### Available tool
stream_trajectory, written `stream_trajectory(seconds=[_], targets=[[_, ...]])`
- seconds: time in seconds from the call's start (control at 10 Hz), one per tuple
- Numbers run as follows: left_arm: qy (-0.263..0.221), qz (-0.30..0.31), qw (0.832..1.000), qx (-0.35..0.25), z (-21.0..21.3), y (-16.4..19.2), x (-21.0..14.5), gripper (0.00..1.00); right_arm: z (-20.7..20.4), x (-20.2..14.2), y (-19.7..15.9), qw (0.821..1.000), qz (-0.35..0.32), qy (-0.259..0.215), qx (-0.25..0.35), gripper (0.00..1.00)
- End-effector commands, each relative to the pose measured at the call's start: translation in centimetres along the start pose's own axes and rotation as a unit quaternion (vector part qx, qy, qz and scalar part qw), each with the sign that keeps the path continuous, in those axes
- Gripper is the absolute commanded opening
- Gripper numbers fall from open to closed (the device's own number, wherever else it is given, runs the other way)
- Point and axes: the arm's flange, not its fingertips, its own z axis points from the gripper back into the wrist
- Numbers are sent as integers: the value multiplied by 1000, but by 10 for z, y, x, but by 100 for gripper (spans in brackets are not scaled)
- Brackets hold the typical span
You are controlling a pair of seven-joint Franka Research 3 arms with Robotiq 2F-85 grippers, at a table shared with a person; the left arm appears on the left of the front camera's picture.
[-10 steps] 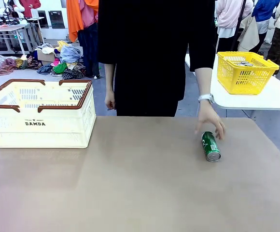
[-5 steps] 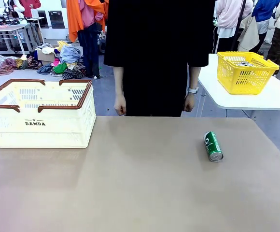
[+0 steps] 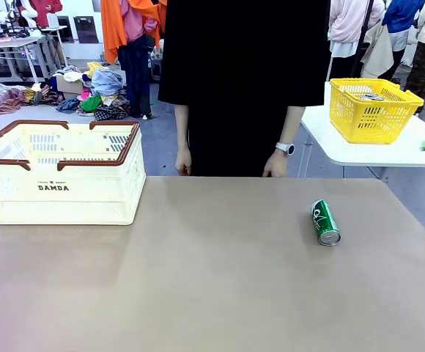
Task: Place the drinks into the Shopping basket.
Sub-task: Pick up one drink and place it into the Shopping basket.
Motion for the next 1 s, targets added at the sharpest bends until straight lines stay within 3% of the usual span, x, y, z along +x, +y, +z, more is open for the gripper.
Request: stream_trajectory(seconds=[0.0, 0.2, 0.4, 0.5, 0.7, 0.9], targets=[[-7, -2, 1000, -9, 2, -3, 2, 100, -80, 11, 53, 981, 72, 93, -155, 100], [-7, -2, 1000, -9, 2, -3, 2, 100, -116, 5, 72, 966, 110, 113, -204, 100], [-7, -2, 1000, -9, 2, -3, 2, 100, -115, 2, 81, 953, 148, 80, -252, 100], [-7, -2, 1000, -9, 2, -3, 2, 100, -137, -12, 82, 965, 116, 119, -205, 100], [-7, -2, 1000, -9, 2, -3, 2, 100, -132, -5, 78, 957, 137, 115, -230, 100], [-7, -2, 1000, -9, 2, -3, 2, 100, -168, 18, 72, 947, 110, 46, -298, 100]])
